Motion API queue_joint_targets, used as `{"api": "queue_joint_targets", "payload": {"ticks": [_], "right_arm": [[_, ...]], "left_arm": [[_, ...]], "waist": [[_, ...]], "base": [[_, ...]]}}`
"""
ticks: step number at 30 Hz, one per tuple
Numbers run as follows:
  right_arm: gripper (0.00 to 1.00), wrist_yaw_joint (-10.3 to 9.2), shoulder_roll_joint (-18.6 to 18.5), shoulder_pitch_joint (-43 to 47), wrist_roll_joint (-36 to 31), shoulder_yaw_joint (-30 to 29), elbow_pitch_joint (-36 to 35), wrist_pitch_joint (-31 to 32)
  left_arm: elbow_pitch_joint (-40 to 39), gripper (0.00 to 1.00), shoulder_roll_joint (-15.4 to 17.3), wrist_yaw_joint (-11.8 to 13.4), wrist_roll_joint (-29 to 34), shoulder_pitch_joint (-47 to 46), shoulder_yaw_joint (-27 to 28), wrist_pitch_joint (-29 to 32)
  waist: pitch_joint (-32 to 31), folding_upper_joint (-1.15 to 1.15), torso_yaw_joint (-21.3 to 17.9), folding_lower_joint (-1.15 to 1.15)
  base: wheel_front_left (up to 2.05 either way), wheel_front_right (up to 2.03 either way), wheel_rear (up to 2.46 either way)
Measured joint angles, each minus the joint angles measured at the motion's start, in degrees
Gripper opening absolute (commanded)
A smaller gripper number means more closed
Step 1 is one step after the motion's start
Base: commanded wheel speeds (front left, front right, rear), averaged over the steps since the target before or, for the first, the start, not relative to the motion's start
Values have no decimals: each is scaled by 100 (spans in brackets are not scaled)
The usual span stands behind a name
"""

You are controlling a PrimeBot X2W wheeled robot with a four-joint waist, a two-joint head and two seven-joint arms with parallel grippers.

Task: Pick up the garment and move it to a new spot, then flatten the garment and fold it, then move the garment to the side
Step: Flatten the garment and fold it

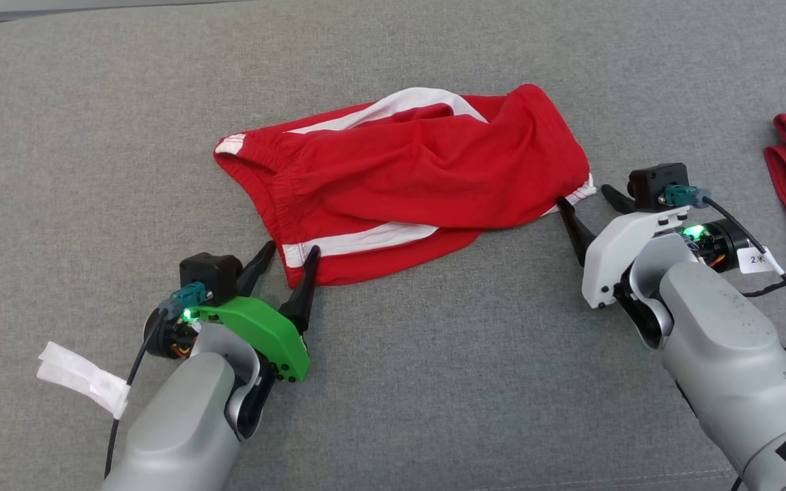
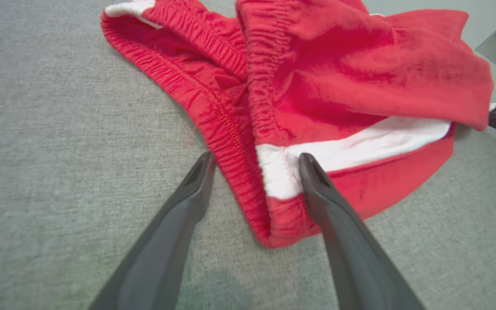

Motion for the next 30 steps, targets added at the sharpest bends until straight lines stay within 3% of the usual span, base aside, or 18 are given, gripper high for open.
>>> {"api": "queue_joint_targets", "payload": {"ticks": [5, 6, 7, 8, 9, 10, 11, 21, 30], "right_arm": [[100, 0, -31, -168, 223, 169, 136, -46], [100, 0, -36, -199, 252, 192, 162, -46], [100, 0, -43, -238, 288, 231, 192, -46], [95, 0, -47, -276, 327, 274, 212, -42], [49, 0, -51, -299, 361, 313, 223, -34], [32, 0, -54, -324, 411, 361, 233, -15], [0, 0, -63, -341, 458, 413, 244, -13], [0, 0, -126, -194, 1145, 549, 168, -234], [0, -1, -427, 456, 2053, 256, -1087, -590]], "left_arm": [[68, 100, 9, 0, -98, -135, -196, -23], [75, 93, 12, 0, -111, -161, -213, -30], [92, 80, 18, 0, -123, -199, -226, -52], [109, 48, 25, 0, -126, -226, -241, -67], [123, 27, 31, 0, -126, -246, -255, -75], [136, 3, 35, 0, -126, -268, -259, -100], [144, 0, 37, 0, -152, -283, -297, -101], [-252, 0, 153, 0, -444, -272, -584, -172], [-1697, 0, 405, 0, -587, 195, -194, -200]], "waist": [[81, 0, 2, 0], [99, 0, 1, 0], [121, 0, -1, 0], [141, 0, -2, 0], [156, 0, -2, 0], [173, 0, -2, 0], [186, 0, -2, 0], [76, 0, 39, 0], [-283, 0, -1, 0]], "base": [[0, 0, 0], [0, 0, 0], [0, 0, 0], [0, 0, 0], [0, 0, 0], [0, 0, 0], [0, 0, 0], [0, 0, 0], [0, 0, 0]]}}
